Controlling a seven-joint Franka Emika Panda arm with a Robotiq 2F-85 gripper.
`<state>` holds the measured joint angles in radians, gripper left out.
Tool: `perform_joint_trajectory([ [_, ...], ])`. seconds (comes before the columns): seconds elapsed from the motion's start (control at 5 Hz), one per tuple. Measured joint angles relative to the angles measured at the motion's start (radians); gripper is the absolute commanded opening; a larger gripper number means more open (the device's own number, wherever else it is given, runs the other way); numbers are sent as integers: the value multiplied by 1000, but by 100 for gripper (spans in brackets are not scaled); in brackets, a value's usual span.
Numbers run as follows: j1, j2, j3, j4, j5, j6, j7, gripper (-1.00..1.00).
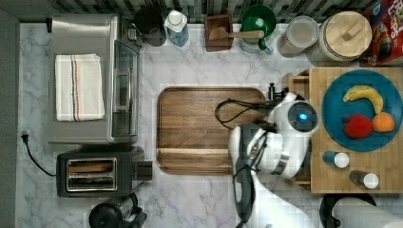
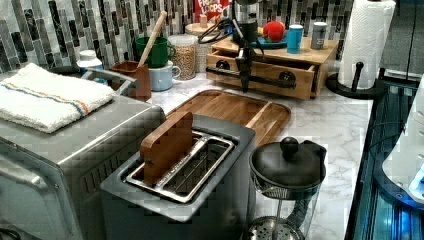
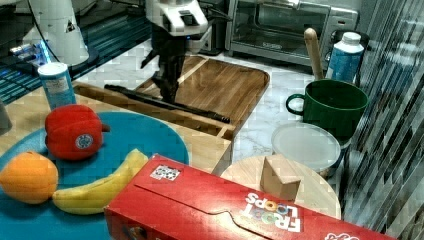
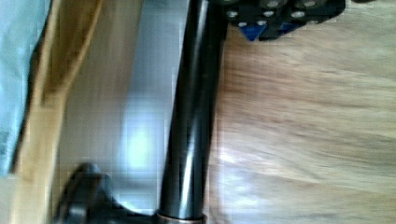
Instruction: Close the drawer.
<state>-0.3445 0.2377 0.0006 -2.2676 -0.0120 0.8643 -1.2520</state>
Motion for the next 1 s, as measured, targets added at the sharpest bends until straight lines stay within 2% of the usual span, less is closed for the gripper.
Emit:
perform_joint_trajectory([
  [0.2,-44,7,-34,20,-2,24,-20,-100],
  [0.4,-66,12,-39,29,3,26,-66,-100],
  [1.0,-65,12,-40,35,3,16,-80,-100],
])
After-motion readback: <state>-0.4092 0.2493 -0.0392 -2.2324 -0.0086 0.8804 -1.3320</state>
